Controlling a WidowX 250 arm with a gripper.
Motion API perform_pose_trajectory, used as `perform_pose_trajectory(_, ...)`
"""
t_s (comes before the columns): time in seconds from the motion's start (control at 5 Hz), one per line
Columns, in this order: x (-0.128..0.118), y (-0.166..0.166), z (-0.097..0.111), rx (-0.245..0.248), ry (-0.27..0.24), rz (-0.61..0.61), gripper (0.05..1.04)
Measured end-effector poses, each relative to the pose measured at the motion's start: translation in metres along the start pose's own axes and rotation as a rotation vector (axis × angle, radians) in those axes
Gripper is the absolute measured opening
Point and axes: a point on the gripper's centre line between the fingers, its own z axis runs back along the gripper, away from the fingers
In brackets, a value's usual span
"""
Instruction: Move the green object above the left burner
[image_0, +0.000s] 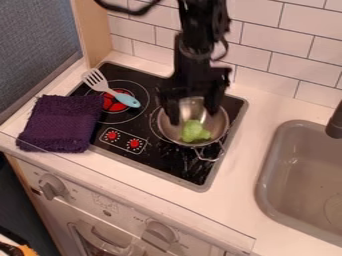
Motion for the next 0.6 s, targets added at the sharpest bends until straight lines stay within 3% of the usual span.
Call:
perform_pose_trajectory(0.4, -0.0115, -0.0039, -0.0199, 0.018, 0.058, -0.043, 0.952)
perform_pose_trajectory(0.6, -0.0076, -0.0036, -0.0218, 0.036, 0.052, -0.06, 0.756)
